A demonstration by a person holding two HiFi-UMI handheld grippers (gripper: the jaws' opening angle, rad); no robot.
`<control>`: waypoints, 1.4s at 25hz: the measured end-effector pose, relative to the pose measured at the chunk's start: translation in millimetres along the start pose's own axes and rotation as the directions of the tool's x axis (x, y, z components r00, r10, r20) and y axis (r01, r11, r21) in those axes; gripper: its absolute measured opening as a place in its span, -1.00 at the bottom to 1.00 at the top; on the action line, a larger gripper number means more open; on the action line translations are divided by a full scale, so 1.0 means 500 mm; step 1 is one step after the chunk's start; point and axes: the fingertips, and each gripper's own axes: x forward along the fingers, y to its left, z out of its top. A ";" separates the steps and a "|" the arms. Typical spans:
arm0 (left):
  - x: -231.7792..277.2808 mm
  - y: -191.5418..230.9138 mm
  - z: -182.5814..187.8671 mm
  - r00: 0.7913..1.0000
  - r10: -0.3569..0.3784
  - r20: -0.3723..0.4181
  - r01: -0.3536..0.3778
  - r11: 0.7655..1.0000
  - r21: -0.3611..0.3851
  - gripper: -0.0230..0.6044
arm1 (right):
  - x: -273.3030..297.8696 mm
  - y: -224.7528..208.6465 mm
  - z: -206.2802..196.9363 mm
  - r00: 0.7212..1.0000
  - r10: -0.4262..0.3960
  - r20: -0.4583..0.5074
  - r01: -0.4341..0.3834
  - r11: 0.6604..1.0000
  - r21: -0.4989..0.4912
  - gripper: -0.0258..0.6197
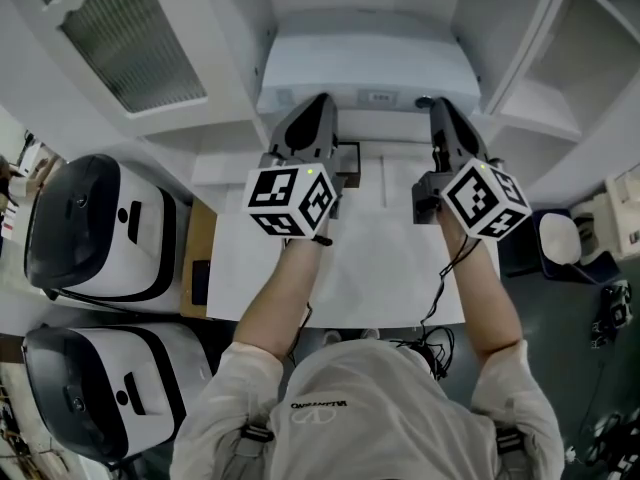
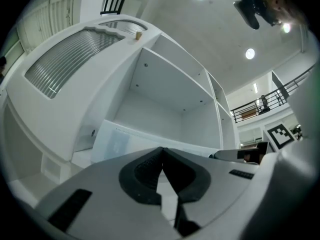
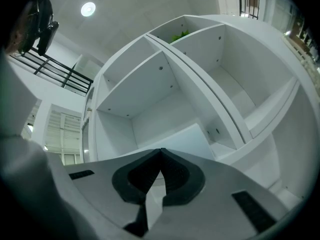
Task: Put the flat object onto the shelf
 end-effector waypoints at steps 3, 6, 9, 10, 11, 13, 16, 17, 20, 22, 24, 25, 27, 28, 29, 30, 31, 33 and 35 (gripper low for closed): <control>0.010 0.006 0.001 1.000 -0.004 -0.001 0.004 1.000 -0.005 -0.91 | 0.010 -0.004 0.001 1.000 0.003 0.001 -0.003 1.000 0.012 -0.89; 0.016 0.008 0.001 1.000 -0.009 0.001 0.009 1.000 -0.007 -0.91 | 0.016 -0.006 0.005 1.000 0.003 0.004 -0.003 1.000 0.023 -0.89; 0.029 0.003 -0.004 1.000 -0.008 0.000 0.008 1.000 0.006 -0.91 | 0.024 -0.021 0.008 1.000 0.001 0.008 -0.001 0.999 0.036 -0.89; 0.031 0.001 -0.005 1.000 -0.007 0.000 0.007 1.000 0.009 -0.91 | 0.025 -0.024 0.009 1.000 0.002 0.007 -0.002 0.999 0.038 -0.89; 0.033 0.000 -0.006 1.000 -0.007 0.000 0.007 1.000 0.009 -0.91 | 0.025 -0.026 0.009 1.000 0.002 0.005 -0.002 0.999 0.038 -0.89; 0.031 0.001 -0.004 1.000 -0.006 0.007 0.006 1.000 0.004 -0.91 | 0.022 -0.029 0.008 1.000 -0.003 0.000 0.003 0.999 0.037 -0.89; 0.010 0.005 0.010 0.999 -0.004 0.042 0.004 1.000 0.005 -0.91 | -0.002 -0.026 0.013 1.000 -0.003 0.015 0.003 0.999 0.039 -0.89; -0.001 0.004 0.018 0.998 -0.010 0.055 0.009 1.000 0.016 -0.91 | -0.015 -0.023 0.016 1.000 0.001 0.023 -0.002 0.999 0.032 -0.89; -0.046 -0.010 0.039 0.995 -0.052 0.082 0.044 0.995 0.088 -0.91 | -0.068 -0.019 0.013 0.999 0.013 0.034 -0.013 1.000 0.011 -0.89; -0.086 -0.025 0.047 0.992 -0.090 0.087 0.075 0.984 0.161 -0.91 | -0.112 -0.024 0.007 0.999 0.012 0.038 -0.011 0.999 -0.031 -0.89; -0.131 -0.036 0.050 0.989 -0.122 0.087 0.101 0.970 0.221 -0.91 | -0.158 -0.032 0.008 0.998 0.006 0.055 -0.001 0.996 -0.091 -0.89; -0.154 -0.037 0.048 0.987 -0.131 0.088 0.107 0.966 0.235 -0.91 | -0.181 -0.035 0.010 0.998 0.001 0.065 0.007 0.993 -0.118 -0.89; -0.198 -0.029 0.039 0.987 -0.129 0.091 0.105 0.966 0.235 -0.91 | -0.224 -0.045 0.013 0.997 -0.016 0.081 0.028 0.988 -0.149 -0.89; -0.218 -0.021 0.031 0.989 -0.119 0.090 0.096 0.969 0.228 -0.91 | -0.243 -0.050 0.012 0.996 -0.025 0.087 0.038 0.987 -0.156 -0.89; -0.236 -0.012 0.023 0.991 -0.103 0.089 0.082 0.972 0.220 -0.91 | -0.259 -0.056 0.010 0.995 -0.034 0.089 0.048 0.986 -0.159 -0.89; -0.253 -0.001 0.014 0.992 -0.085 0.088 0.065 0.975 0.213 -0.91 | -0.273 -0.063 0.006 0.995 -0.043 0.087 0.056 0.986 -0.159 -0.89; -0.270 0.009 0.006 0.994 -0.065 0.089 0.046 0.977 0.207 -0.91 | -0.286 -0.069 0.001 0.995 -0.052 0.083 0.064 0.986 -0.157 -0.89; -0.304 0.030 -0.007 0.996 -0.022 0.092 0.004 0.980 0.198 -0.91 | -0.313 -0.082 -0.011 0.995 -0.072 0.072 0.082 0.985 -0.149 -0.89; -0.332 0.049 -0.019 0.995 0.017 0.097 -0.035 0.982 0.188 -0.91 | -0.337 -0.096 -0.018 0.993 -0.096 0.069 0.105 0.984 -0.144 -0.89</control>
